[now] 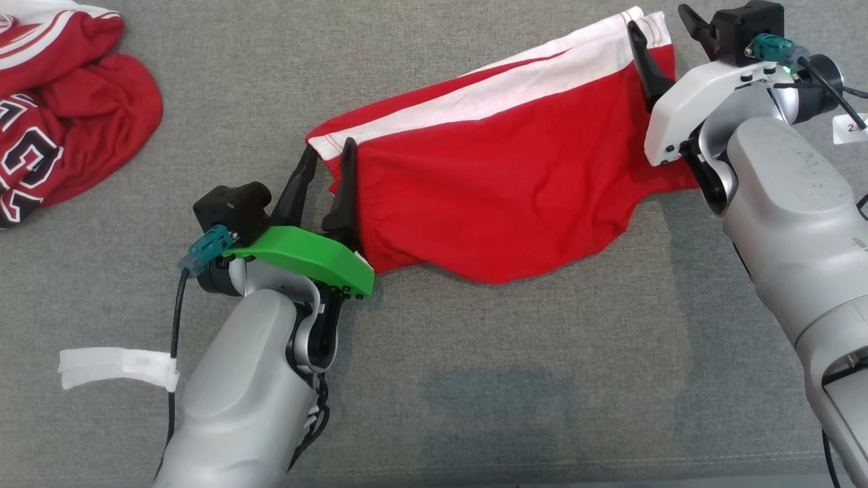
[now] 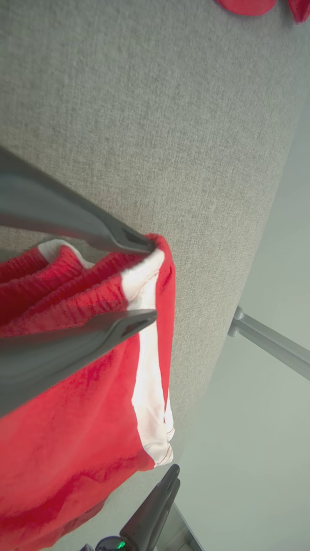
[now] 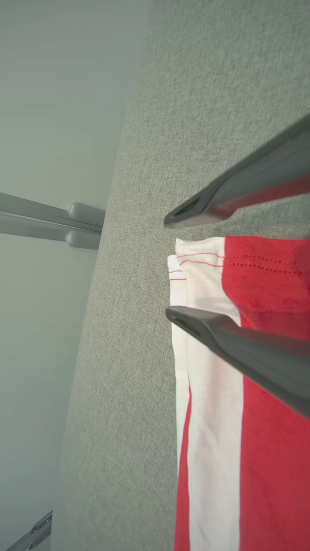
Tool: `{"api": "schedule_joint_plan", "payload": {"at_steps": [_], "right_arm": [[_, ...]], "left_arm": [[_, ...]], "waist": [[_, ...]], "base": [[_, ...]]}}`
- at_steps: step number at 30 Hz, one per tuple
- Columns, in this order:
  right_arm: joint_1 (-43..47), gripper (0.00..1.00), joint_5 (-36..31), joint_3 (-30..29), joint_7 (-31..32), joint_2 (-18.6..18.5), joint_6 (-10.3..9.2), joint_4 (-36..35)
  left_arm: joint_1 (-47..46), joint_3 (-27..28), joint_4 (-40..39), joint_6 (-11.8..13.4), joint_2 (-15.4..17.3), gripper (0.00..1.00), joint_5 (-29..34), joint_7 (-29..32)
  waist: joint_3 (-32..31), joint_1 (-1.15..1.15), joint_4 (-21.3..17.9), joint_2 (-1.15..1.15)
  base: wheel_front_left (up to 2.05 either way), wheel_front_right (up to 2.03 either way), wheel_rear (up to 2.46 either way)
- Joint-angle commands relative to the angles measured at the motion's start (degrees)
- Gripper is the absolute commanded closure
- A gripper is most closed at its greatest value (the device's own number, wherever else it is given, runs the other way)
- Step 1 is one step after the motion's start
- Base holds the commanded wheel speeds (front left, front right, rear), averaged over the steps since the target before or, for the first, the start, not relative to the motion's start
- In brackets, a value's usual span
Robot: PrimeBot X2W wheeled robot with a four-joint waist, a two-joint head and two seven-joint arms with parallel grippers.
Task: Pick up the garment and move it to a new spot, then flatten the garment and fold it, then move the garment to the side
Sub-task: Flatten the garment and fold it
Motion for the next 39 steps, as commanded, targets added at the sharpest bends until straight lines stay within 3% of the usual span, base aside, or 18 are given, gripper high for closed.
{"api": "schedule_joint_plan", "payload": {"at_steps": [1, 14, 24, 39], "right_arm": [[-0.8, 0.0, 0.5, 0.4, -0.4, -0.5, -0.1, 0.0], [2.3, 0.0, 2.5, 3.3, -0.3, -2.5, -0.1, -2.9], [7.6, 0.0, 8.3, 8.2, 1.6, -2.7, -0.1, -0.3], [11.2, 0.0, 17.8, 8.3, 6.7, -2.8, -0.09, 5.9]], "left_arm": [[-0.3, 0.0, -0.2, -0.2, 0.2, 0.0, 0.6, -0.1], [5.8, 4.2, -5.4, -0.5, 0.6, 0.0, 7.1, -0.1], [14.4, 8.2, -12.2, 0.2, 1.1, 0.0, 10.0, -0.1], [20.4, 7.5, -17.8, 1.4, 0.6, 0.0, 10.4, -0.1]], "waist": [[-0.1, 0.0, -0.1, -0.01], [-3.2, 0.0, -1.4, -0.01], [-7.8, 0.0, -2.4, -0.01], [-8.6, 0.0, 2.1, -0.01]], "base": [[0.0, 0.0, 0.0], [0.0, 0.0, 0.0], [0.0, 0.0, 0.0], [0.0, 0.0, 0.0]]}}
